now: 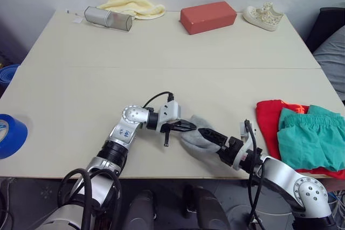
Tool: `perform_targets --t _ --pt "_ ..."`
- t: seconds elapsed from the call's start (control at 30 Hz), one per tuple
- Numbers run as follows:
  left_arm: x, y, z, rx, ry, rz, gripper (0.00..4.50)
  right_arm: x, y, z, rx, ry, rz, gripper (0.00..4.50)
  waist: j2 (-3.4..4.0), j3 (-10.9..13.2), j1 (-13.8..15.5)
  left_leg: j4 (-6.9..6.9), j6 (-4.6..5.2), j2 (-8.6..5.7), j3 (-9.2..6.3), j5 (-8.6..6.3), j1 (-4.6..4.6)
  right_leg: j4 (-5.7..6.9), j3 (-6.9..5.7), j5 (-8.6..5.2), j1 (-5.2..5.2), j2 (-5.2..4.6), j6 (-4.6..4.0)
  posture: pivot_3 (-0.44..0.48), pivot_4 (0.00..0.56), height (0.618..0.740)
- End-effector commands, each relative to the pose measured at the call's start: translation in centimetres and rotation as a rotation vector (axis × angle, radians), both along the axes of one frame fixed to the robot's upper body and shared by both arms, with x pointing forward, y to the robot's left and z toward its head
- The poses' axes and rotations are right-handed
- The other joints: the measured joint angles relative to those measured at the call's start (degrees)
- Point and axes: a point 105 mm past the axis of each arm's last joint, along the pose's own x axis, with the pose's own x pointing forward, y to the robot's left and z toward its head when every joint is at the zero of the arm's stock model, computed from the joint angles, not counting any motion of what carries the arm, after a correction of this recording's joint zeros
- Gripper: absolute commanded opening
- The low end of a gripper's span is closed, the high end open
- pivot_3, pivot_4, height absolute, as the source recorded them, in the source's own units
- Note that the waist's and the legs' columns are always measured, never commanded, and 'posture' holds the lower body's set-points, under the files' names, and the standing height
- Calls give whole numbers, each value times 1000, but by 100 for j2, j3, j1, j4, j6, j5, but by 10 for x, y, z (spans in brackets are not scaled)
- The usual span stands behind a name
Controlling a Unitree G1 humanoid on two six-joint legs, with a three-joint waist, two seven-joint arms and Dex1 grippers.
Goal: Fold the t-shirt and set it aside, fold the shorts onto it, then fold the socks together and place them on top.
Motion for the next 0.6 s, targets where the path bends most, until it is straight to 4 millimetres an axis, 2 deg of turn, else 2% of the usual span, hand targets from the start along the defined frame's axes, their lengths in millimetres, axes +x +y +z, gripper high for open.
perform_targets --t 0.03,0.07,0.17,0.23,0.3,0.33,0.43,0.5,0.6 --pt "1 -1 5 -5 -24 5 0 -2 6 -6 -9 11 41 2423 0 0 -5 0 0 1 0 0 0 0 0 0 0 0 0 0 150 740" --pt "1 0 5 -5 -23 7 0 -1 7 -5 -6 9 41 2203 0 0 -9 0 0 2 0 0 0 0 0 0 -1 1 0 0 150 740" --pt "1 2 6 -20 -13 20 0 2 5 -5 -4 4 26 1123 0 0 -18 -2 -1 3 0 0 -2 1 -2 0 -4 1 -1 0 150 740" --pt "4 4 15 -90 5 54 0 4 1 -2 -6 -13 6 463 -2 -1 -36 -4 -3 4 0 -2 -2 1 -3 1 -3 2 0 0 150 740" --pt "3 7 30 -166 25 52 0 3 -4 5 -3 -41 -6 81 -2 -1 -41 -3 -3 4 0 -2 -3 0 -2 4 -3 0 4 0 150 740" --pt "2 10 39 -202 38 47 0 1 -8 11 -6 -71 -9 67 -2 -1 -38 -2 -3 3 0 -2 -4 0 -2 4 -4 -1 5 0 150 740" --pt "-2 24 66 -275 81 32 565 -15 -14 42 32 -185 41 67 4 2 -6 -2 -3 2 -1 -2 -14 1 -2 4 -13 -1 6 0 150 740" --pt "-8 34 77 -283 81 21 1159 -24 -23 56 29 -246 43 66 4 2 15 -3 -4 0 -4 -5 -16 3 -2 6 -16 0 9 0 150 740" --pt "-13 46 90 -304 92 37 2116 -27 -43 75 23 -339 -57 66 4 2 24 -6 -8 1 -5 -13 -12 2 -4 4 -12 4 12 0 150 740"
